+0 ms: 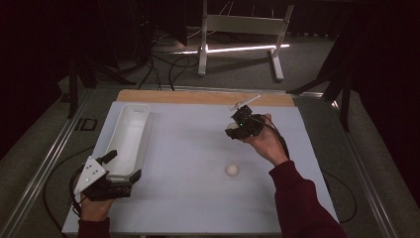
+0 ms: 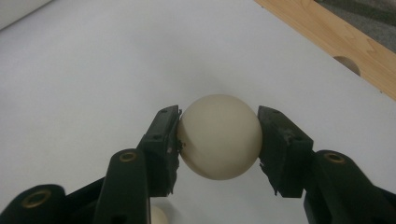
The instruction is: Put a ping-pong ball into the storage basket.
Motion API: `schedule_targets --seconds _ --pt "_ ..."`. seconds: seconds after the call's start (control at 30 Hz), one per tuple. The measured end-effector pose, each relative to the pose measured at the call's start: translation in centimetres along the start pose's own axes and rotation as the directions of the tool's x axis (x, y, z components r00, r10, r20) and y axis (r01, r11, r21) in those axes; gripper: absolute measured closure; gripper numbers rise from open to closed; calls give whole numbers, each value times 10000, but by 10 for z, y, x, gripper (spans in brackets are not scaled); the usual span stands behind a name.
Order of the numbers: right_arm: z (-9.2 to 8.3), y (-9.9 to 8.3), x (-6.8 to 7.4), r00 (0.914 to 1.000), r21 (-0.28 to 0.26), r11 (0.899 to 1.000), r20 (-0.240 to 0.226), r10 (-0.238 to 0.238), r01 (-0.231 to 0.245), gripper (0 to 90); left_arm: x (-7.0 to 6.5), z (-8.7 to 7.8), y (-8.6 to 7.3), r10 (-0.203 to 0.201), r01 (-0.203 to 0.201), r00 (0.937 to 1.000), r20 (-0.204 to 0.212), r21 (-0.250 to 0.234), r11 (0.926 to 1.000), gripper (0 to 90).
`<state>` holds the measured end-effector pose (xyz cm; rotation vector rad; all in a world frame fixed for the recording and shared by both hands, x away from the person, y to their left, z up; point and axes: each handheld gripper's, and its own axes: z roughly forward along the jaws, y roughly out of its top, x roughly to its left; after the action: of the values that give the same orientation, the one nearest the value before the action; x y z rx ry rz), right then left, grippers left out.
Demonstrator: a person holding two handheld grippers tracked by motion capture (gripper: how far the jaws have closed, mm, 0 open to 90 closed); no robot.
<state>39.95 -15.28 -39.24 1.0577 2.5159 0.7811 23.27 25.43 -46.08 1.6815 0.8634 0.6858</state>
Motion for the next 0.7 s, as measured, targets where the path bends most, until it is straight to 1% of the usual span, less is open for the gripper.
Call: schedule_targets --seconds 0.47,0.57,0.7 --pt "3 11 10 9997 69 9997 -117 -234 235 502 -1 1 0 27 -27 10000 14 65 10000 1" --pt "3 12 11 9996 10 9998 -232 -187 187 502 0 1 0 22 -22 10000 8 60 10000 1" --pt "1 14 13 9994 -18 9997 -267 -230 229 502 -1 1 0 24 -24 10000 12 79 10000 1"
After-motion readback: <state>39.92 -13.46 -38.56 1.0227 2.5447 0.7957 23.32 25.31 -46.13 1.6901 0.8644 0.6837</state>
